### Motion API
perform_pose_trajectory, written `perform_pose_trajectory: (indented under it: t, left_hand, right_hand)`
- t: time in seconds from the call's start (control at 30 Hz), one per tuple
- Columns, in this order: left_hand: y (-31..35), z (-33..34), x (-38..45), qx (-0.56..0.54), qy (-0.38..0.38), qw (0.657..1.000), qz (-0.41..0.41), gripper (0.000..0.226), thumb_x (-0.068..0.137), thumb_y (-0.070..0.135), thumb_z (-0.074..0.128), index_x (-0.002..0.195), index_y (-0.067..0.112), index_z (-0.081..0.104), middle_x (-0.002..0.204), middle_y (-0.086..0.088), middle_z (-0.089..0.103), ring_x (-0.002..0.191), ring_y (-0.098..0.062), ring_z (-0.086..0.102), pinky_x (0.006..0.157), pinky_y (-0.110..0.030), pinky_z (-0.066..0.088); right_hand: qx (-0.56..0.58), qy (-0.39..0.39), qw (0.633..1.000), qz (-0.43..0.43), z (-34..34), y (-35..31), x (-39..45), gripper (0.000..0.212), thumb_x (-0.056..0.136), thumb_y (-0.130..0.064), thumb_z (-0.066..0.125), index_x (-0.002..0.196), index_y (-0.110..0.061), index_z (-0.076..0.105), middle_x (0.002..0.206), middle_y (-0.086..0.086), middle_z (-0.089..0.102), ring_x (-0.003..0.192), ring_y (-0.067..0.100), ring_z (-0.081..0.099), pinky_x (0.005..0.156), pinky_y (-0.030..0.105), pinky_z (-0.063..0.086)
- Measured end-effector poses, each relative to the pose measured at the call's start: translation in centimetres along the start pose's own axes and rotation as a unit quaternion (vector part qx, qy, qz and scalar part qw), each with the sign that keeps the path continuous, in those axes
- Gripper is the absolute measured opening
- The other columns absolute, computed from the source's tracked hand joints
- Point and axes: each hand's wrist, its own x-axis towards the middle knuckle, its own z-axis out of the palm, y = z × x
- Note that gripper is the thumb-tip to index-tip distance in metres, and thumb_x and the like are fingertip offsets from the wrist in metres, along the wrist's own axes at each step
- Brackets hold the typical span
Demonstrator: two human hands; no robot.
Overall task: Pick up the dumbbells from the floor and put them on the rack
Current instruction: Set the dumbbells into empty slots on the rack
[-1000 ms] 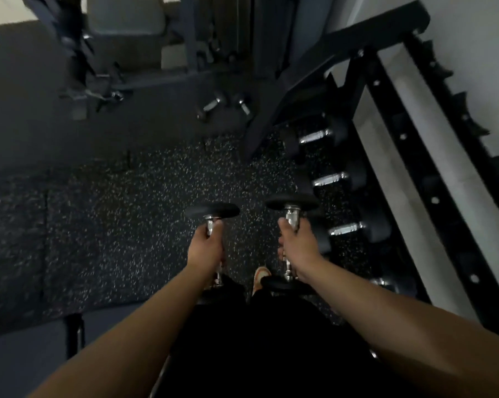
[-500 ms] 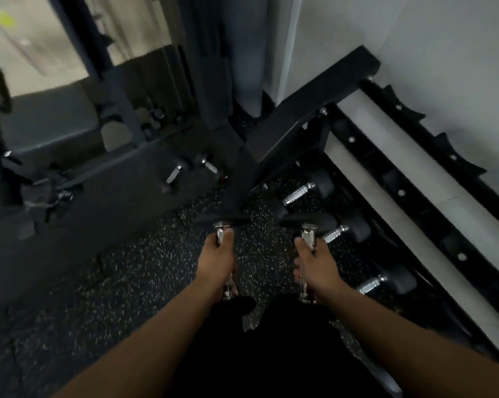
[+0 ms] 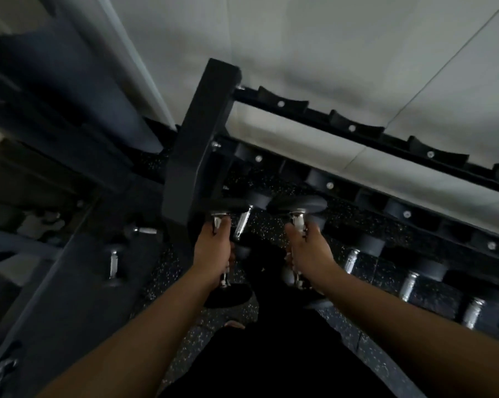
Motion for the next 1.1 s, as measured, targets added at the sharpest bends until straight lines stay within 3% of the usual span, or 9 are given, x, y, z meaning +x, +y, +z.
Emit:
perform_pose_trajectory:
  t: [0.13,0.27,0.37,0.5,0.67,0.83,1.0,1.1]
  left_hand:
    - [5.0,3.6,3.0,0.039,-0.032,0.999,0.011,0.033,0.094,0.049,0.052,0.111,0.020,0.057,0.064,-0.004,0.057,0.043,-0.013,0.050,0.039,-0.025,0.041]
    - [9.1,6.6,5.7,0.064,-0.073,0.995,0.024,0.027,0.096,0.049,0.052,0.109,0.027,0.058,0.065,-0.003,0.057,0.041,-0.010,0.049,0.038,-0.024,0.039]
    - [11.7,8.4,8.2,0.080,-0.098,0.991,0.040,0.030,0.096,0.050,0.052,0.112,0.026,0.059,0.066,-0.005,0.059,0.045,-0.013,0.052,0.041,-0.026,0.041]
    - [15.2,10.7,11.3,0.077,-0.136,0.987,0.040,0.037,0.096,0.050,0.053,0.112,0.017,0.057,0.065,-0.007,0.054,0.048,-0.017,0.047,0.042,-0.025,0.039]
    - [19.3,13.3,14.7,0.079,-0.172,0.981,0.044,0.032,0.095,0.050,0.053,0.109,0.021,0.056,0.066,-0.008,0.055,0.044,-0.017,0.048,0.044,-0.028,0.039]
    - [22.0,15.3,18.0,0.101,-0.201,0.973,0.050,0.031,0.096,0.051,0.051,0.108,0.022,0.056,0.067,-0.008,0.056,0.044,-0.017,0.051,0.043,-0.029,0.042]
    - [23.0,17.0,20.9,0.124,-0.197,0.970,0.062,0.025,0.096,0.052,0.049,0.105,0.029,0.056,0.070,-0.009,0.058,0.044,-0.015,0.053,0.041,-0.027,0.045]
    - [22.7,17.4,22.2,0.140,-0.186,0.971,0.053,0.036,0.095,0.053,0.050,0.115,0.024,0.055,0.072,-0.009,0.058,0.045,-0.015,0.053,0.043,-0.028,0.046]
  right_hand:
    - [-0.012,0.049,0.999,0.001,-2.4,-2.7,4.0,0.018,0.095,-0.045,0.055,0.095,-0.028,0.050,0.069,0.001,0.064,0.038,-0.001,0.057,0.031,0.014,0.037]
    - [-0.023,0.082,0.996,0.027,-4.7,-5.1,7.4,0.026,0.093,-0.051,0.053,0.101,-0.027,0.050,0.073,0.001,0.066,0.049,0.008,0.062,0.043,0.022,0.043]
    - [0.026,0.099,0.994,0.042,-5.9,-6.3,9.9,0.022,0.093,-0.049,0.055,0.096,-0.027,0.050,0.071,0.002,0.065,0.041,0.004,0.057,0.037,0.020,0.042]
    - [0.091,0.121,0.987,0.054,-7.0,-8.1,12.0,0.023,0.095,-0.044,0.056,0.101,-0.023,0.050,0.071,0.006,0.064,0.047,0.010,0.057,0.041,0.023,0.046]
    - [0.086,0.181,0.978,0.063,-8.1,-9.9,14.2,0.026,0.095,-0.047,0.054,0.103,-0.023,0.050,0.074,0.009,0.069,0.048,0.015,0.061,0.042,0.026,0.046]
    - [0.112,0.219,0.967,0.071,-8.8,-10.5,16.4,0.022,0.094,-0.045,0.057,0.100,-0.025,0.051,0.073,0.009,0.067,0.042,0.010,0.059,0.035,0.019,0.043]
    - [0.106,0.234,0.963,0.081,-9.5,-10.2,18.1,0.023,0.090,-0.051,0.057,0.099,-0.030,0.051,0.058,-0.001,0.067,0.043,0.011,0.062,0.036,0.020,0.044]
    - [0.111,0.235,0.962,0.084,-9.7,-9.8,18.9,0.023,0.089,-0.051,0.057,0.094,-0.030,0.051,0.052,-0.010,0.065,0.040,0.008,0.059,0.036,0.020,0.044]
